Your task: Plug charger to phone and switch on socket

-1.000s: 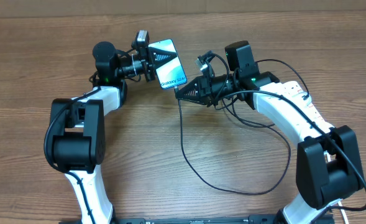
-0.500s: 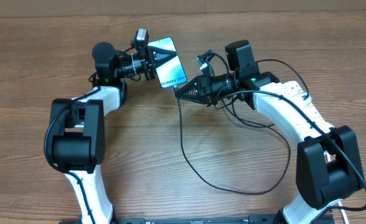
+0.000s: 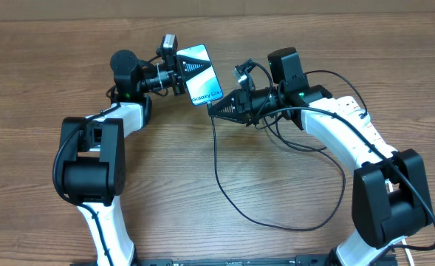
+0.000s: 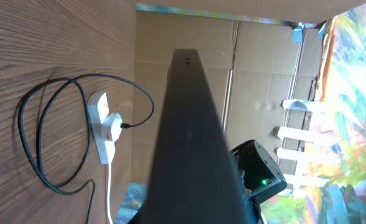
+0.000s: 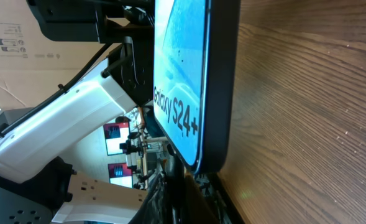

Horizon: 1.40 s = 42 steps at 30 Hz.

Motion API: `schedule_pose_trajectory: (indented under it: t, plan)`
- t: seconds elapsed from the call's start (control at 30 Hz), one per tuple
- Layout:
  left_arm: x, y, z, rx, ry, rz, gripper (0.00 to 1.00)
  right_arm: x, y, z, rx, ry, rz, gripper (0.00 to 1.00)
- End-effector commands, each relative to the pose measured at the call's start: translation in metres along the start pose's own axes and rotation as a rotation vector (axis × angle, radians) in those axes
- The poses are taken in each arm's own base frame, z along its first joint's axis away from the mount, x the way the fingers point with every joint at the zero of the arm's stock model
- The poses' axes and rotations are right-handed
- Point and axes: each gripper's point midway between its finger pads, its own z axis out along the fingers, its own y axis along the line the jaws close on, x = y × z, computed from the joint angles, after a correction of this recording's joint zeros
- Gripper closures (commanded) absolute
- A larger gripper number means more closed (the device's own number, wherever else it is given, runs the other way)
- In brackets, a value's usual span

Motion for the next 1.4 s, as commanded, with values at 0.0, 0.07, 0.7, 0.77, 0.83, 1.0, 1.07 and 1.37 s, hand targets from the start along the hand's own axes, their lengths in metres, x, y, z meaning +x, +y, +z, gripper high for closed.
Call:
schedule_pose_trajectory:
  t: [0.0, 0.07, 0.7, 0.77, 0.83, 1.0, 1.07, 1.37]
  plan:
    - [0.013, -0.009, 0.010, 0.008, 0.064, 0.052, 0.96, -0.009, -0.007, -0.004, 0.027, -0.039, 0.001, 0.96]
    - [0.017, -0.012, 0.013, 0.015, 0.082, 0.079, 0.96, -0.010, -0.008, -0.005, 0.034, -0.047, 0.001, 0.96]
    - [0.054, -0.012, 0.039, 0.012, 0.221, 0.098, 0.96, -0.035, -0.013, -0.014, 0.080, -0.154, -0.028, 0.96]
    - [0.052, -0.012, 0.039, 0.013, 0.214, 0.099, 0.95, -0.033, -0.011, -0.013, 0.067, -0.141, -0.029, 0.96]
    - [0.048, -0.013, 0.037, 0.016, 0.195, 0.101, 0.96, -0.029, -0.007, -0.012, 0.041, -0.116, -0.044, 0.67]
    - [0.022, -0.016, 0.016, 0.026, 0.099, 0.123, 0.95, -0.008, 0.009, -0.018, -0.052, -0.021, -0.149, 0.00]
    - [0.010, -0.017, 0.002, 0.025, 0.057, 0.124, 0.96, -0.008, 0.001, -0.028, 0.007, -0.051, -0.161, 0.00]
    - [-0.006, -0.005, -0.039, -0.009, 0.038, 0.215, 0.96, -0.013, -0.020, -0.102, 0.277, -0.236, -0.161, 0.00]
